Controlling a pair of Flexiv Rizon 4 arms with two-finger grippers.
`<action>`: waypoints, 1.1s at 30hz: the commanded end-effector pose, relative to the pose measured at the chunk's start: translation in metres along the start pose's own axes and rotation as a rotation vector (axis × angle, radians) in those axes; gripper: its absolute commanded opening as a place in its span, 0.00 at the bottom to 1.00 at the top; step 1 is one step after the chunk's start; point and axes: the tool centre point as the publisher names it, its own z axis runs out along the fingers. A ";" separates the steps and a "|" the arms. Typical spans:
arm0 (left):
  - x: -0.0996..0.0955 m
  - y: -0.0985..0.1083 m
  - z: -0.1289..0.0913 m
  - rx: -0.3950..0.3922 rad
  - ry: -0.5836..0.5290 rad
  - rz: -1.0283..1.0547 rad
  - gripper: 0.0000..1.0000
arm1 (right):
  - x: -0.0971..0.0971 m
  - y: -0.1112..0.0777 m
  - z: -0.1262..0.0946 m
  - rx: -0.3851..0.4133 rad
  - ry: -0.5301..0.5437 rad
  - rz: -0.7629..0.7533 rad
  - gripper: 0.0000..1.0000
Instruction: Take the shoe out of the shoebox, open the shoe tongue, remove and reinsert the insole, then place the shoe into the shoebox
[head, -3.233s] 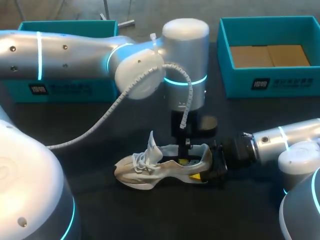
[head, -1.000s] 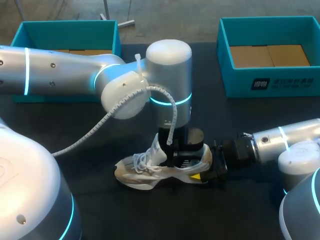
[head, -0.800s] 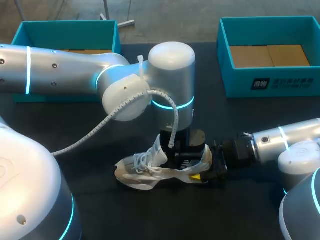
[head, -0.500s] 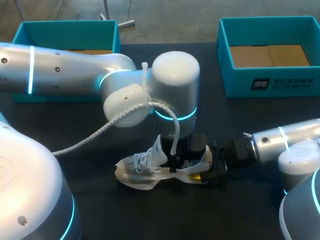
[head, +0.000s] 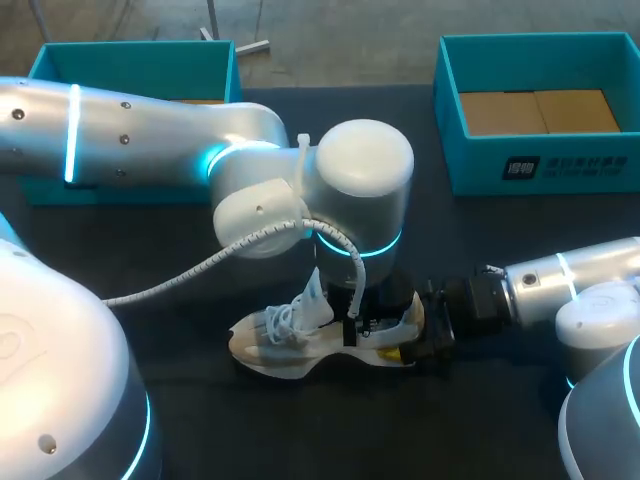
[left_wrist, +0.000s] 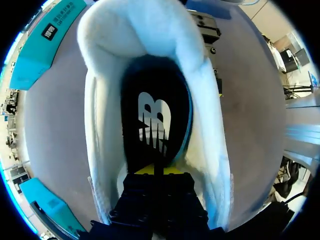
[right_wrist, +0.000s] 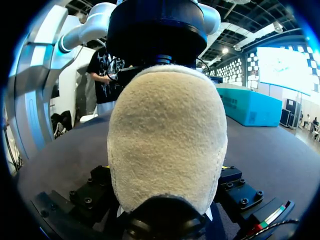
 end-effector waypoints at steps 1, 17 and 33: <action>-0.011 0.003 0.014 -0.003 -0.004 -0.007 0.00 | 0.000 0.002 0.001 0.005 0.001 0.001 0.00; -0.006 0.019 -0.021 0.233 0.263 0.039 0.00 | 0.000 0.002 0.001 0.005 0.001 0.001 0.00; 0.005 0.014 -0.040 0.292 0.287 0.103 0.00 | 0.000 0.002 0.001 0.005 0.001 0.001 0.00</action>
